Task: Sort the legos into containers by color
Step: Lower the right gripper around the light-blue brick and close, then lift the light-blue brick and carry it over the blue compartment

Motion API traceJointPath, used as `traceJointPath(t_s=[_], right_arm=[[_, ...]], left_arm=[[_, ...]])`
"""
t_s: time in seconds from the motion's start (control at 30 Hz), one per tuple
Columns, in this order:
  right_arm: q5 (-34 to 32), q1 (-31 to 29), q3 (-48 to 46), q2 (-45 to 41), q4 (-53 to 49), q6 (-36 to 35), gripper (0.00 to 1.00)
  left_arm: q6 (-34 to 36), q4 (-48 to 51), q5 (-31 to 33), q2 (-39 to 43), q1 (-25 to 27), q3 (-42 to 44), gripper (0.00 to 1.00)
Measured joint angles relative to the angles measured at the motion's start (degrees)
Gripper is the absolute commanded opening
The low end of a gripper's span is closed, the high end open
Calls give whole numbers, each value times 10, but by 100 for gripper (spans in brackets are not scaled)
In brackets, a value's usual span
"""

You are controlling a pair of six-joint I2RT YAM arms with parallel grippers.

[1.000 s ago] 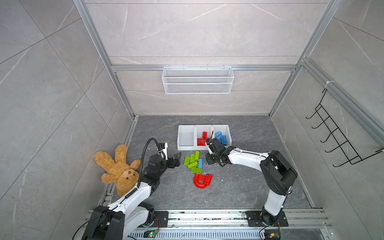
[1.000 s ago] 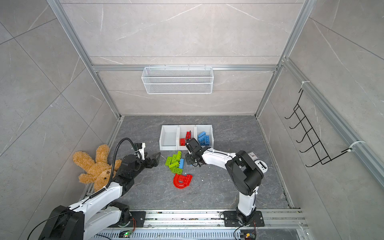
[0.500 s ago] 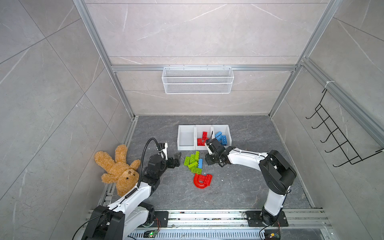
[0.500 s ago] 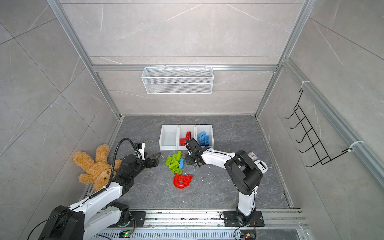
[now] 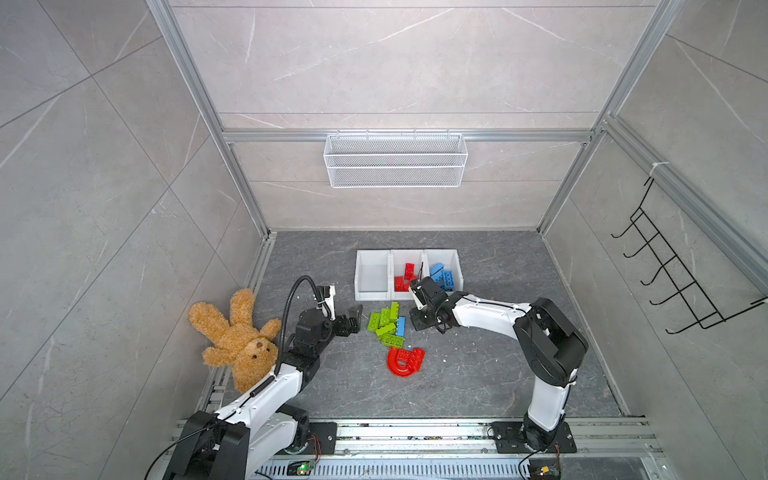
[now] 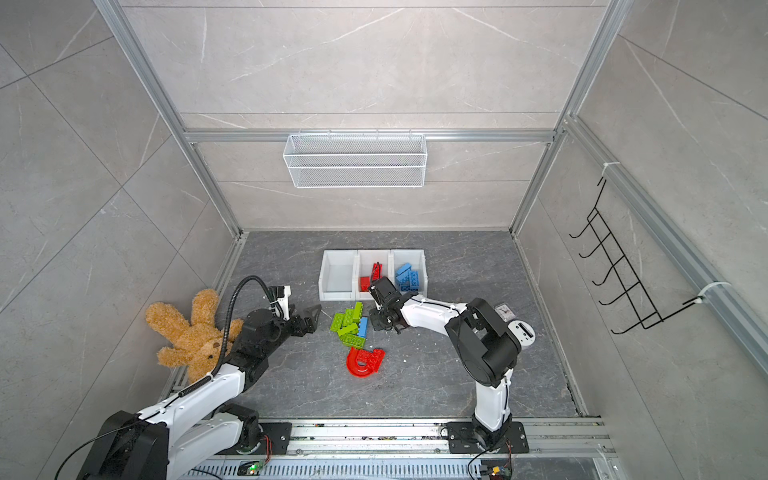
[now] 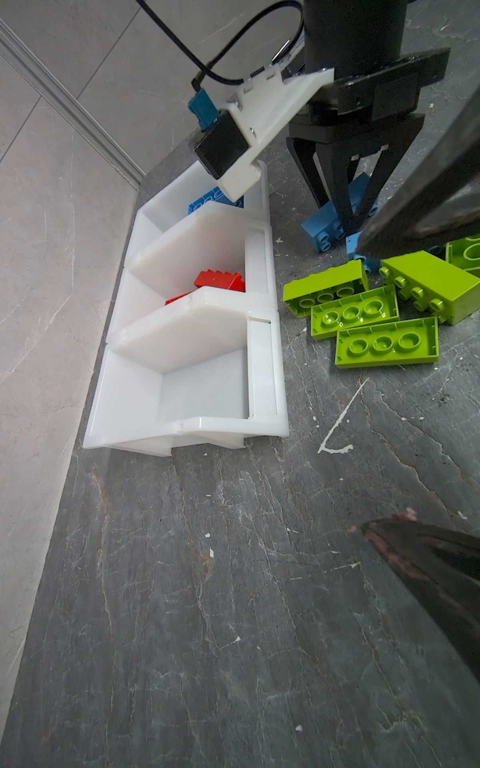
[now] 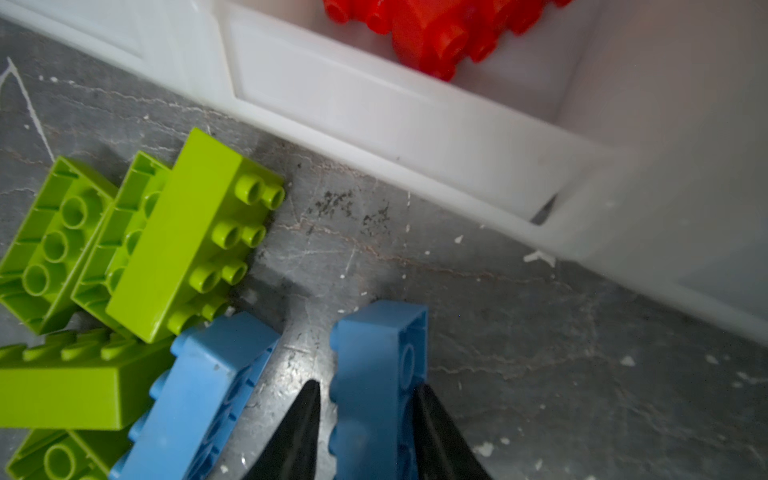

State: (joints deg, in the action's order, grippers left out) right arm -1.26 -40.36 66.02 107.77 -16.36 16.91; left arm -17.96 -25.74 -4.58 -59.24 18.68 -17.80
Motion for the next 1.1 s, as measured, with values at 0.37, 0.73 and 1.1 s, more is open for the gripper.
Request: traceJointPath(t_s=[0.37, 0.73, 1.1], right_arm=[[2, 0, 7, 6, -7, 1, 35], [-20, 3, 7, -38, -33, -2, 22], [28, 106, -16, -163, -35, -3, 21]], left_arm=[[0, 0, 0, 0, 0, 0, 99], [0, 0, 0, 0, 0, 0, 99], [0, 0, 0, 0, 0, 0, 99]])
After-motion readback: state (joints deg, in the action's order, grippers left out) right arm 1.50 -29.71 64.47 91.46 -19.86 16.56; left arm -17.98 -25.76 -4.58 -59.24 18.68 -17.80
